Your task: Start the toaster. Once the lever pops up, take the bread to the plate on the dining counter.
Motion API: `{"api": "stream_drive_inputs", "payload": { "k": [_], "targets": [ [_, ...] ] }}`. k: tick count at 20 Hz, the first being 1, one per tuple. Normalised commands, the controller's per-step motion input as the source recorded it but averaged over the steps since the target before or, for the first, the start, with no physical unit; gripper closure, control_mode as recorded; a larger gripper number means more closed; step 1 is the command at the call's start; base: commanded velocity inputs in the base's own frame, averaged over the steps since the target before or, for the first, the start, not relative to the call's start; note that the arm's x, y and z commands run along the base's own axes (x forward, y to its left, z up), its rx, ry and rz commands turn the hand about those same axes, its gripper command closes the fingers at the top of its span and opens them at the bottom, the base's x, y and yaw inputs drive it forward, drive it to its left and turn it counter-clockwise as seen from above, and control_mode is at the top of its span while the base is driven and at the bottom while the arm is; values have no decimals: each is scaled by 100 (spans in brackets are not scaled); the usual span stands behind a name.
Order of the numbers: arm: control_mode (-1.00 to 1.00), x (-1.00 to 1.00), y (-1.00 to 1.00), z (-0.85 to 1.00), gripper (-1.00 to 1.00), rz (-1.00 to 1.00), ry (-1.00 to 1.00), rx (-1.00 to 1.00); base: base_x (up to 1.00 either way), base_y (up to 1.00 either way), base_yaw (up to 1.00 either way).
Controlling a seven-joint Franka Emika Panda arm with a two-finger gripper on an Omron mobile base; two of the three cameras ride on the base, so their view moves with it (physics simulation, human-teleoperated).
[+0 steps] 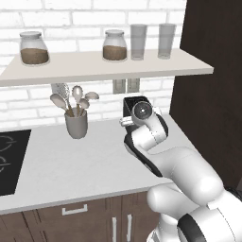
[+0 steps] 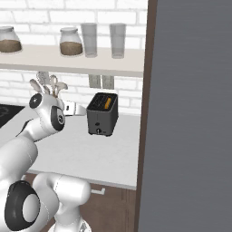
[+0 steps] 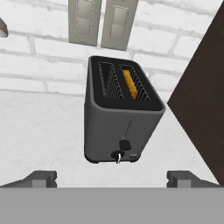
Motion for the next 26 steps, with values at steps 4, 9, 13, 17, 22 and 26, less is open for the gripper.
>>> {"api": "stream_drive_inputs", "payload": {
  "k": [4,9,13,17,22,26],
  "targets": [
    [-100,0,0,0,-100,0,0,0,0,0,0],
    [-100,0,0,0,-100,0,0,0,0,0,0],
    [-100,0,0,0,-100,0,0,0,0,0,0],
    [-100,0,0,0,-100,0,0,0,0,0,0],
    [-100,0,0,0,-100,0,0,0,0,0,0],
    [-100,0,0,0,-100,0,0,0,0,0,0]
  ]
}}
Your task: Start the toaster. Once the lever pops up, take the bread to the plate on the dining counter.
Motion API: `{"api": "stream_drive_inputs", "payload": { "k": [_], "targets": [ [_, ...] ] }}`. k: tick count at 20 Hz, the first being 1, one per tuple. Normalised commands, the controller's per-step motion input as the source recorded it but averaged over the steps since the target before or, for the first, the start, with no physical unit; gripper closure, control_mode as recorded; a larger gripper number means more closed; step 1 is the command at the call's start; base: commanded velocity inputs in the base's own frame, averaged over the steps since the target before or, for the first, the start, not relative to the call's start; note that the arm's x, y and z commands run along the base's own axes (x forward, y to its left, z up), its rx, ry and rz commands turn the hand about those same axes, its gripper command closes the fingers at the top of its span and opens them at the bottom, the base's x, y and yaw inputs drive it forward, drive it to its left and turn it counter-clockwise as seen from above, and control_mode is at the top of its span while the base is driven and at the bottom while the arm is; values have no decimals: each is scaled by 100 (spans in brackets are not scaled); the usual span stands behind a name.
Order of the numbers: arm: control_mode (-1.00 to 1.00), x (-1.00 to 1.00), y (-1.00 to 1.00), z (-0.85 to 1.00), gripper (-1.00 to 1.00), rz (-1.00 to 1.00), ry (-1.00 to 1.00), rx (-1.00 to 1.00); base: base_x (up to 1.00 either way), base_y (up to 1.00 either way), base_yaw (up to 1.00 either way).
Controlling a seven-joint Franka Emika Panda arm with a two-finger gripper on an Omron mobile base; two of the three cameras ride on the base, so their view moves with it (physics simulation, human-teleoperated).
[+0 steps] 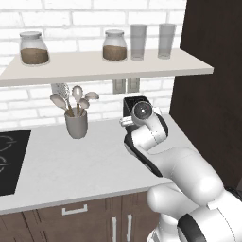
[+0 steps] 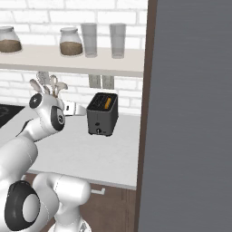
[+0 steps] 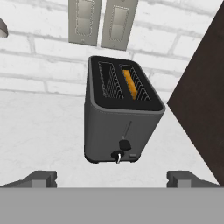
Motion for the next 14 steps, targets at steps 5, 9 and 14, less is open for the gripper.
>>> {"api": "stream_drive_inputs", "payload": {
  "k": [5,9,14],
  "targets": [
    [-100,0,0,0,-100,0,0,0,0,0,0],
    [-100,0,0,0,-100,0,0,0,0,0,0],
    [-100,0,0,0,-100,0,0,0,0,0,0]
  ]
}}
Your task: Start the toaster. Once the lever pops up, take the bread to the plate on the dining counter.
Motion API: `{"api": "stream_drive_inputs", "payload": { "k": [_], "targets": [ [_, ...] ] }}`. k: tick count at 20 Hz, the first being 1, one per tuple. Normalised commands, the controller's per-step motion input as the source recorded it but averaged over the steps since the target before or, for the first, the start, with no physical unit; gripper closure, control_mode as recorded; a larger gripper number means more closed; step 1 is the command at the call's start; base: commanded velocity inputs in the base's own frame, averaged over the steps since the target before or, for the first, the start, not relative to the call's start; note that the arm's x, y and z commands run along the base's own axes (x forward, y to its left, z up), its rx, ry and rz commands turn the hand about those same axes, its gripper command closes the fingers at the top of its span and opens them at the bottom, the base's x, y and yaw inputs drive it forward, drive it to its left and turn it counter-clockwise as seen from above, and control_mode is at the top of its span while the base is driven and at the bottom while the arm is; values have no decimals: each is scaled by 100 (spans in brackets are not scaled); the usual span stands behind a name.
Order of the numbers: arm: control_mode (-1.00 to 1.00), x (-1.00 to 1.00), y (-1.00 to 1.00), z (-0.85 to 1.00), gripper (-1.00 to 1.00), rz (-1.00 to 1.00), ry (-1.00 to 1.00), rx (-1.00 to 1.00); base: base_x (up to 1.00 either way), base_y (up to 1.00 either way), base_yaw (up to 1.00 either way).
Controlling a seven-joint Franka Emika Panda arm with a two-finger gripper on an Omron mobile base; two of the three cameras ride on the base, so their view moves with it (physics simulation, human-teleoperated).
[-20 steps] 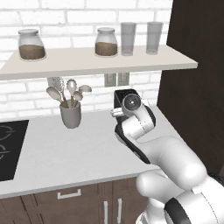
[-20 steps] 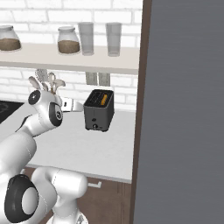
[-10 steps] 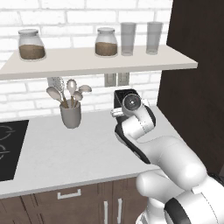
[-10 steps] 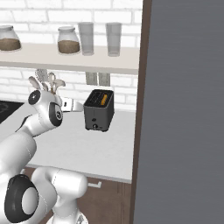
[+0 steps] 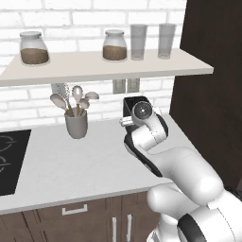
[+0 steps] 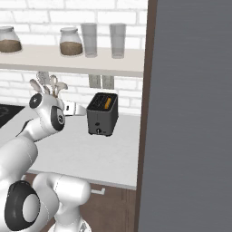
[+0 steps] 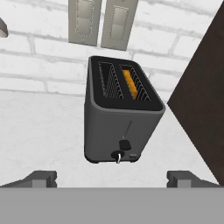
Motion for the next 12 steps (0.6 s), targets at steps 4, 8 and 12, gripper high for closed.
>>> {"api": "stream_drive_inputs", "payload": {
  "k": [4,8,12],
  "targets": [
    [-100,0,0,0,-100,0,0,0,0,0,0],
    [-100,0,0,0,-100,0,0,0,0,0,0],
    [-100,0,0,0,-100,0,0,0,0,0,0]
  ]
}}
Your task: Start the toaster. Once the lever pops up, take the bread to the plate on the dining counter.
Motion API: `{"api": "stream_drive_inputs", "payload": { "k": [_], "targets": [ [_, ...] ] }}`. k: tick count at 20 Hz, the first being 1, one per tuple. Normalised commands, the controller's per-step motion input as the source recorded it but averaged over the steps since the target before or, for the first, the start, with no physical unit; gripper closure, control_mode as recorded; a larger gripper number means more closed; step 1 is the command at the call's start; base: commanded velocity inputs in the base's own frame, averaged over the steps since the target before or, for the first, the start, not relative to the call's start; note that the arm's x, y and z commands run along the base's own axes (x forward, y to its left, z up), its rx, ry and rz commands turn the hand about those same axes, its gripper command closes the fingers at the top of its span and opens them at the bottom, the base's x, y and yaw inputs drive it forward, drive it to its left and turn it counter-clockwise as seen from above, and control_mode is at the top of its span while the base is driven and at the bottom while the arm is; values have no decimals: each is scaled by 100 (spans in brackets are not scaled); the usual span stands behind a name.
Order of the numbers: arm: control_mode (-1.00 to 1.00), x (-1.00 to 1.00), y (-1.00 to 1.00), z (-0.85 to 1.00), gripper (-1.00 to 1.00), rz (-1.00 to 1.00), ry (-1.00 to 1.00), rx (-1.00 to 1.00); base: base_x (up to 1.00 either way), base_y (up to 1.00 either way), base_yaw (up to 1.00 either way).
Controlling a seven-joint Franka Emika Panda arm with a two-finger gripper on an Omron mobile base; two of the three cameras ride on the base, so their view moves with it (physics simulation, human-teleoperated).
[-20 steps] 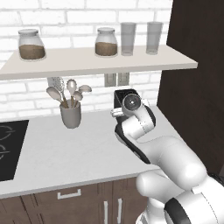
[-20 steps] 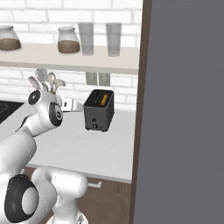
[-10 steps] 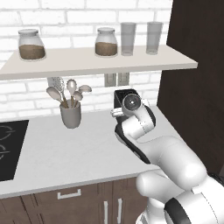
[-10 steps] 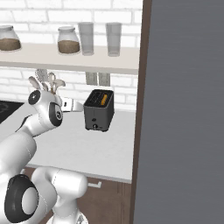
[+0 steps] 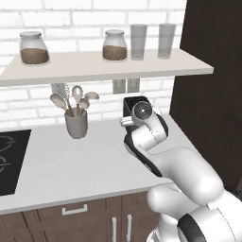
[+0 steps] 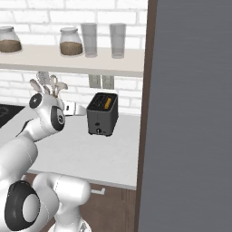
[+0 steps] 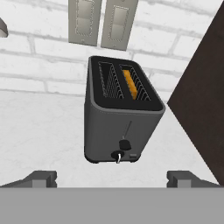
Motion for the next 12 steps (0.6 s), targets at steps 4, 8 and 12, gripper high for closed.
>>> {"api": "stream_drive_inputs", "payload": {
  "k": [4,8,12],
  "targets": [
    [-100,0,0,0,-100,0,0,0,0,0,0],
    [-100,0,0,0,-100,0,0,0,0,0,0],
    [-100,0,0,0,-100,0,0,0,0,0,0]
  ]
}}
